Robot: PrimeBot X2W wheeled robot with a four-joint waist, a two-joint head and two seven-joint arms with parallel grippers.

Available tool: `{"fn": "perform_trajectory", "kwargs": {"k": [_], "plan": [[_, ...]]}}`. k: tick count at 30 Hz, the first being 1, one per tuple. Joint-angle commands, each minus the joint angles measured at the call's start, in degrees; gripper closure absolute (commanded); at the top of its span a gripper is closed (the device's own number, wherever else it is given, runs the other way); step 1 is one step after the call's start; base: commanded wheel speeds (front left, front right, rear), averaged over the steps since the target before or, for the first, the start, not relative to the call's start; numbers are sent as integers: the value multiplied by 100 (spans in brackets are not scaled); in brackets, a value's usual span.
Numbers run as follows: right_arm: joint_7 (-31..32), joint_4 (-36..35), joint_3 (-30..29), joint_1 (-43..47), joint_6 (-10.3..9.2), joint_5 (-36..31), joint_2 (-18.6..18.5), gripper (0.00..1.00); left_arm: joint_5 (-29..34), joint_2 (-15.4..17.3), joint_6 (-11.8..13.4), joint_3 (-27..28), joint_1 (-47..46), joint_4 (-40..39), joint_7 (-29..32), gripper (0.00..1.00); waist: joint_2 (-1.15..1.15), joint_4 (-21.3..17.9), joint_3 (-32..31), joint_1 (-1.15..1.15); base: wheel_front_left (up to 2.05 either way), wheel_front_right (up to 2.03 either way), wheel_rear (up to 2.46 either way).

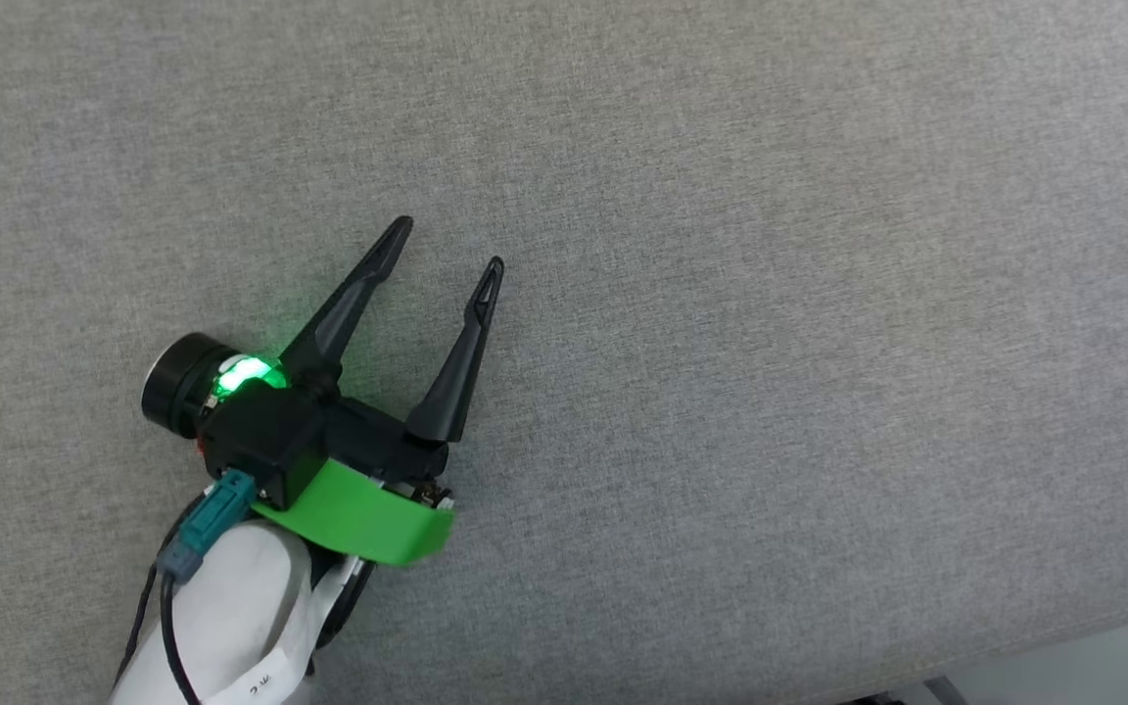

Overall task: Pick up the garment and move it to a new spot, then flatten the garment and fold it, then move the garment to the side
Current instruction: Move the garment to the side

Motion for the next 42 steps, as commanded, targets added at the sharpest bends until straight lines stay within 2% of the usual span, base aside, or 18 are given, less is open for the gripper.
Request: {"fn": "perform_trajectory", "kwargs": {"k": [1, 5, 6, 7, 8, 14, 16, 24, 28, 31, 37, 42], "plan": [[-94, 136, -157, -158, -10, -142, 43, 100, 66, 56, 64, 50, -103, -43, 18, 0, 65, 92, 280, -1, 0, 0, 0], [-239, 491, -477, -359, -10, -436, 231, 100, 49, 74, 93, 67, -98, -94, 12, 0, 65, 159, 334, -1, 0, 0, 0], [-289, 548, -531, -392, -10, -481, 281, 76, 43, 75, 95, 66, -94, -91, 8, 0, 65, 168, 330, -1, 0, 0, 0], [-370, 603, -591, -425, -10, -554, 331, 23, 37, 74, 95, 61, -89, -79, 2, 0, 65, 178, 314, -1, 0, 0, 0], [-421, 654, -634, -444, -10, -612, 367, 0, 33, 72, 94, 53, -85, -61, -4, 0, 65, 186, 286, -1, 0, 0, 0], [-683, 883, -862, -575, -10, -908, 542, 0, -25, -28, 90, 6, -73, 100, -75, 0, 65, 217, -47, -1, 0, 0, 0], [-930, 861, -874, -623, -10, -902, 652, 0, -100, -149, 81, 2, -34, 280, -128, 0, 65, 247, -423, -1, 0, 0, 0], [-1239, 221, -430, -531, -10, -199, 1056, 0, -260, -449, 79, 217, 254, 583, -167, 0, 65, 434, -1391, -1, 0, 0, 0], [-1219, -500, -150, -201, -10, 180, 1201, 0, -261, -577, 78, 456, 488, 621, -168, 0, 65, 585, -1834, -1, 0, 0, 0], [-1142, -1198, -83, 179, -10, 538, 1439, 0, -236, -653, 89, 682, 664, 660, -169, 0, 65, 717, -2111, -1, 0, 0, 0], [-839, -2722, -245, 1196, -10, 904, 2158, 0, -175, -815, 92, 1059, 971, 790, -169, 0, 65, 977, -2541, -1, 0, 0, 0], [-749, -3733, -429, 2016, -10, 917, 2839, 0, -92, -913, 53, 1254, 1180, 903, -169, 0, 65, 1158, -2760, -1, 0, 0, 0]]}}
